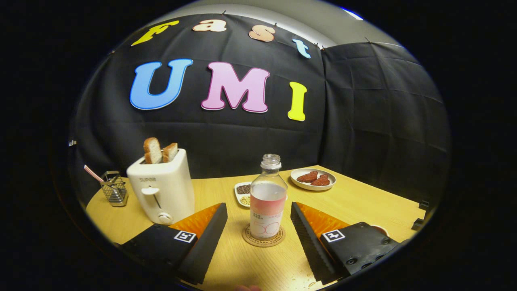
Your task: Take the bottle from table, then pour the juice into the cup, finally place the bottle on the coaster
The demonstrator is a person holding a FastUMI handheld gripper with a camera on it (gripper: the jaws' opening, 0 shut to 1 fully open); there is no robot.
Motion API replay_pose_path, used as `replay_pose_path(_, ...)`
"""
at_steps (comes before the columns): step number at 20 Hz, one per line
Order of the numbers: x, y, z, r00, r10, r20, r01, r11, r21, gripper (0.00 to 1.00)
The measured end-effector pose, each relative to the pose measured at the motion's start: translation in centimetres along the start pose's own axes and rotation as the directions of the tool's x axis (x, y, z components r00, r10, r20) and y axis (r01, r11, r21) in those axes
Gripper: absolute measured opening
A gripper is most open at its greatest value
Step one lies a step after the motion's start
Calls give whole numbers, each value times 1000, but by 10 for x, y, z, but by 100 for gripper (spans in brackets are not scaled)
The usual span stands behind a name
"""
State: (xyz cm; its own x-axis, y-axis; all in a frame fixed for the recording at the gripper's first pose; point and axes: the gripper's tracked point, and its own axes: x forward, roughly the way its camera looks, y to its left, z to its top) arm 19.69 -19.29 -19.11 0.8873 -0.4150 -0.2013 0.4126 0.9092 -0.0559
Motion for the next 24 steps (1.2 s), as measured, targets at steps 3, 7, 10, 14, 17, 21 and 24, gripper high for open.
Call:
replay_pose_path(3, -29, 2, 21, 999, 38, 28, -38, 999, 7, 97)
replay_pose_path(7, -69, 1, 55, 992, 83, 91, -85, 996, 15, 97)
replay_pose_path(10, -94, 3, 73, 988, 126, 95, -126, 992, 1, 97)
replay_pose_path(14, -118, 12, 77, 978, 188, 90, -187, 982, -22, 97)
replay_pose_path(17, -137, 27, 84, 968, 239, 81, -236, 971, -40, 97)
replay_pose_path(21, -167, 45, 97, 944, 319, 84, -317, 948, -32, 97)
replay_pose_path(24, -183, 51, 104, 929, 362, 80, -360, 932, -43, 97)
